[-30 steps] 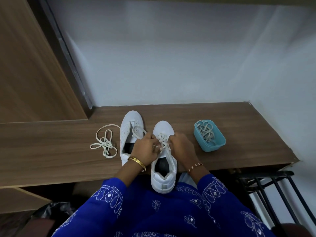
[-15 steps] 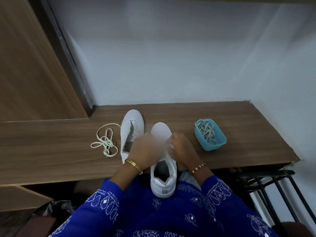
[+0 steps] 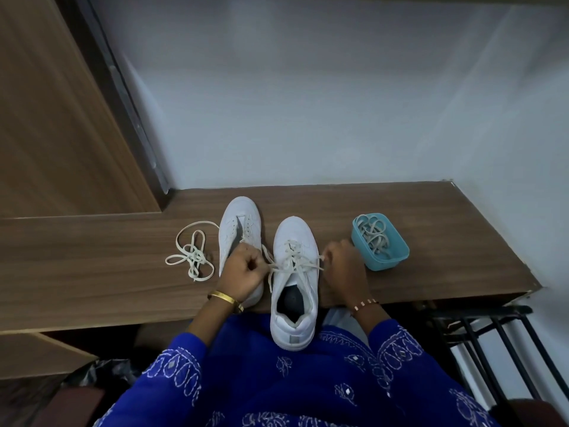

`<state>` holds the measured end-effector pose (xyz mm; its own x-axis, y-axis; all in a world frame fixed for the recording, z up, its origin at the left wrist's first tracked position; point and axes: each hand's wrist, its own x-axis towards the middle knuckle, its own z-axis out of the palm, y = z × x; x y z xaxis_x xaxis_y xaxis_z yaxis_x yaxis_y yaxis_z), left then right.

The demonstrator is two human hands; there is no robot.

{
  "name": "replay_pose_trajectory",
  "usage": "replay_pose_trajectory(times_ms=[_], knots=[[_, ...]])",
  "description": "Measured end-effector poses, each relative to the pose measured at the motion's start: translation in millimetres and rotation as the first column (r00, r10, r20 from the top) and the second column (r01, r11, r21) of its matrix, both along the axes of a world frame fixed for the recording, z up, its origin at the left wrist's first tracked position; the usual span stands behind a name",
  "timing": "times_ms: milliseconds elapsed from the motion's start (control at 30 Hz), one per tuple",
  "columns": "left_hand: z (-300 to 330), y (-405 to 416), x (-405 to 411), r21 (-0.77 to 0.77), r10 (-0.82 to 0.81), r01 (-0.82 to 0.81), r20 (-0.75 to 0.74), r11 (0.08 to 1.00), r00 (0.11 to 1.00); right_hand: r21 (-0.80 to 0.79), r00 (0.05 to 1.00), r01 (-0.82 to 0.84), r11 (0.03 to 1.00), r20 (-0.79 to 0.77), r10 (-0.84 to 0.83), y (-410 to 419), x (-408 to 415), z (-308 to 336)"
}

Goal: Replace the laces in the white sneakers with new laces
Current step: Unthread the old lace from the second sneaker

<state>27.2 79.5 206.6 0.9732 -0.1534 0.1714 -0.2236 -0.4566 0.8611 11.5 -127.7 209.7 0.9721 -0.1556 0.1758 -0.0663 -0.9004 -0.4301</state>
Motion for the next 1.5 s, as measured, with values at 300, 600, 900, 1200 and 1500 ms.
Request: replay_pose_trajectory(times_ms=[300, 600, 900, 1200, 1500], knots=[[-1.3, -21.9, -0.9, 0.669, -0.271, -0.028, 0.339, 0.743, 0.901, -0.254, 0.957, -0.288, 0.923, -0.034, 0.289, 28.0, 4.3, 8.0], [8.7, -2.5, -3.6, -0.28, -0.02, 0.02, 0.004, 0.96, 1.0, -0.228, 0.995, -0.1, 0.968, -0.013, 0.1, -9.9, 5.2, 11.5], [9.9, -13.8, 2.1, 0.434, 0.006, -0.091, 0.193, 0.896, 0.981, -0.116, 0.962, -0.273, 0.955, -0.033, 0.271, -6.8, 6.5, 5.6], [5.0, -56.9, -9.3, 0.72, -0.259, -0.13, 0.403, 0.681, 0.878, -0.031, 0.956, -0.292, 0.956, 0.005, 0.292, 5.3, -1.8, 2.6], [0.5, -41.8, -9.2, 0.739, -0.341, -0.209, 0.517, 0.641, 0.785, 0.084, 0.956, -0.29, 0.953, -0.017, 0.292, 7.9, -4.1, -5.3]])
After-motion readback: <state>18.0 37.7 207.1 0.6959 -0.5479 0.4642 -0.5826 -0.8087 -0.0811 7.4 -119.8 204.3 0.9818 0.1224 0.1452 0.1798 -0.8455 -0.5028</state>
